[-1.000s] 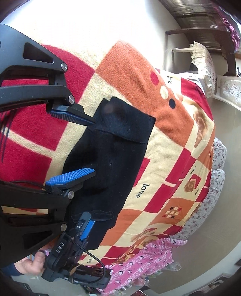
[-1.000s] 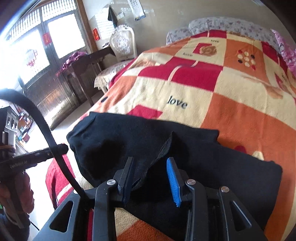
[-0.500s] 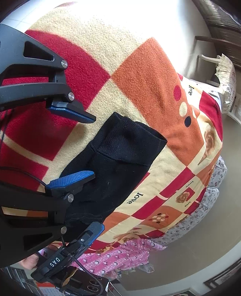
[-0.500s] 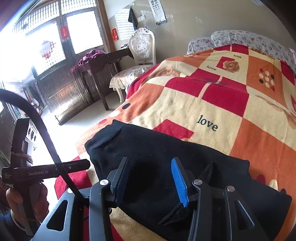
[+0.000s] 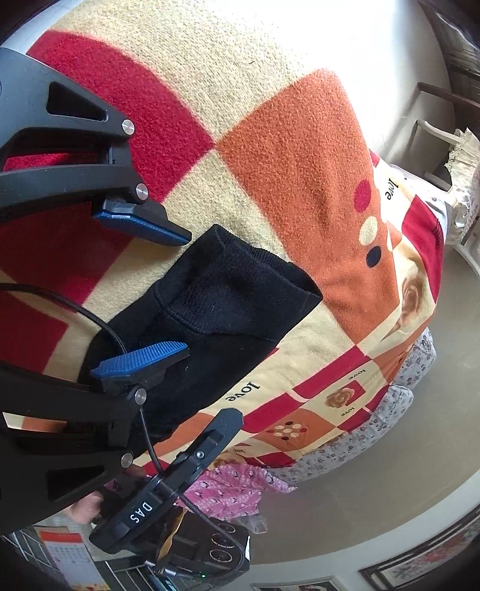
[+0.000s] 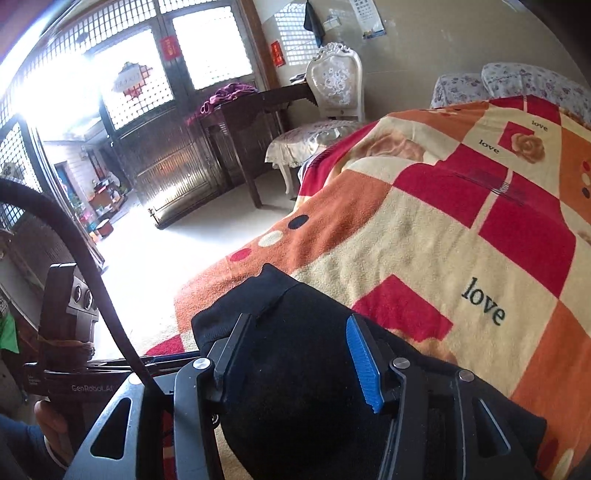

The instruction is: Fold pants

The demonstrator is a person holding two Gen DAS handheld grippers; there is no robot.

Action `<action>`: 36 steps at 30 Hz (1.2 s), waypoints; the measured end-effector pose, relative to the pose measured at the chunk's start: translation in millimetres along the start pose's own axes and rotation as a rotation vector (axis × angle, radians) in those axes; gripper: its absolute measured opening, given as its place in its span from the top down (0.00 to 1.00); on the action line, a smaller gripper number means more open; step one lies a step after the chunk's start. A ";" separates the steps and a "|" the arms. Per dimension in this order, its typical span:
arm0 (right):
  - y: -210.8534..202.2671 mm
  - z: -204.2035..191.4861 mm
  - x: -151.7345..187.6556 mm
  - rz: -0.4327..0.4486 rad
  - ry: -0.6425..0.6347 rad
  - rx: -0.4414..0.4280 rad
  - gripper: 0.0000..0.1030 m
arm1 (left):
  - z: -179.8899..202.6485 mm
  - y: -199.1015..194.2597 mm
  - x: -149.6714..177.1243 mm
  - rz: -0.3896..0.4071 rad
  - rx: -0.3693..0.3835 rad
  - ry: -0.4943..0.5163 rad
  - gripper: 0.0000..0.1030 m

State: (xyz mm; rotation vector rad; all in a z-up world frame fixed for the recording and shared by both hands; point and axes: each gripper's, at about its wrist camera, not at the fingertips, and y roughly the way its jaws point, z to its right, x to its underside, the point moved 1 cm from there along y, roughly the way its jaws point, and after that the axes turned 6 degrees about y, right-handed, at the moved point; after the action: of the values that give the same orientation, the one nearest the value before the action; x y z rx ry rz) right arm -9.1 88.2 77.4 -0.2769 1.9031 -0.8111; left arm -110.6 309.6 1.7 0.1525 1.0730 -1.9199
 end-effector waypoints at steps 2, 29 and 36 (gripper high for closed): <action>11.6 0.0 -5.2 -0.023 -0.016 0.012 0.52 | 1.0 2.8 -1.9 0.005 0.002 -0.011 0.46; 118.3 -12.9 -40.5 -0.278 -0.133 -0.091 0.45 | -1.8 4.9 -9.7 0.056 0.042 -0.056 0.31; 100.2 -25.9 -35.1 -0.188 -0.159 -0.018 0.89 | -7.5 11.6 -14.8 0.022 0.110 -0.029 0.81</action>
State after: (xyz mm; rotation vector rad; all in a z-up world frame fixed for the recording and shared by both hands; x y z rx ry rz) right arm 0.6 192.0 44.9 -0.5219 1.7537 -0.8701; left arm -95.4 322.2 -2.8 0.1974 0.9432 -1.9562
